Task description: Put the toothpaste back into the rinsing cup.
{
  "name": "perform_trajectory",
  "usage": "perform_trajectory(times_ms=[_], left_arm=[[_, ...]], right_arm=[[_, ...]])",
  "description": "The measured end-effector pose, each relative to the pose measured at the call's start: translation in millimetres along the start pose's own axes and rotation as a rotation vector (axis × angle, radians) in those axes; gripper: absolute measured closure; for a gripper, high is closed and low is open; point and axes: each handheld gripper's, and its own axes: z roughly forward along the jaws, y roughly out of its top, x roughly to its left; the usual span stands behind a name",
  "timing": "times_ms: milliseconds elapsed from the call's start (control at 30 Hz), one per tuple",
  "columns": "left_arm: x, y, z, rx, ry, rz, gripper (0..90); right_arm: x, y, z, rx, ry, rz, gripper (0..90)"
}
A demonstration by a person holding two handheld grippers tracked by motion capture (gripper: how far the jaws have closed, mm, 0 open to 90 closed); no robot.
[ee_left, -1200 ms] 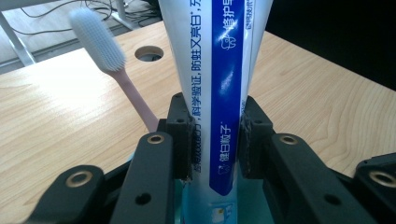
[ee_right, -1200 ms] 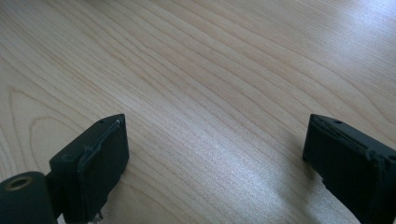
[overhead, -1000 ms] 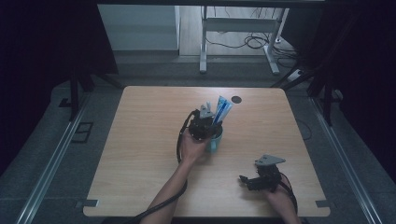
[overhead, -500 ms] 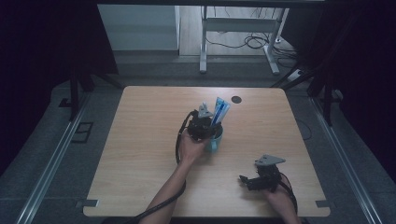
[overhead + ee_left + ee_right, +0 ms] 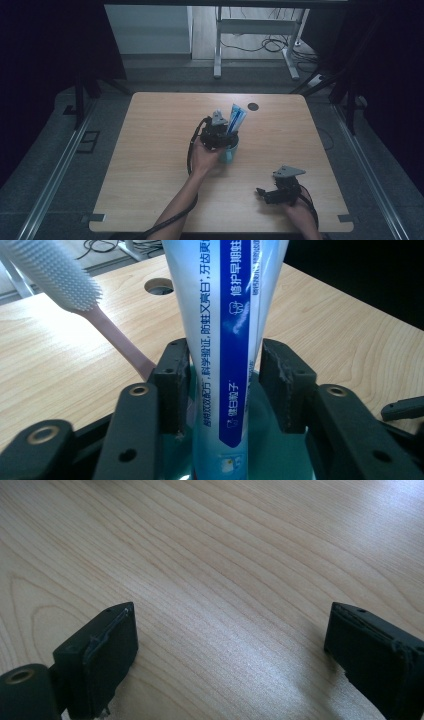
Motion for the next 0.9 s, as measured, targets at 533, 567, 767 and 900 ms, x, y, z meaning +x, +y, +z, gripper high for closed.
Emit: perform_trajectory(times_ms=[533, 567, 767, 900], left_arm=[[-5.4, -0.9, -12.5, -0.021, -0.025, 0.015, 32.9], [-6.0, -1.4, -12.9, -0.02, -0.027, 0.019, 31.4], [-7.5, -3.1, -15.6, -0.018, -0.047, 0.02, 22.8], [-8.1, -3.4, -17.3, -0.014, -0.048, 0.025, 19.4]], right_arm=[[0.1, 0.0, 0.0, 0.0, 0.001, 0.002, 6.6], [0.1, 0.0, 0.0, 0.0, 0.0, 0.002, 6.6], [0.0, 0.0, 0.0, 0.0, 0.001, 0.001, 6.6], [0.1, 0.0, 0.0, 0.0, 0.001, 0.002, 6.6]])
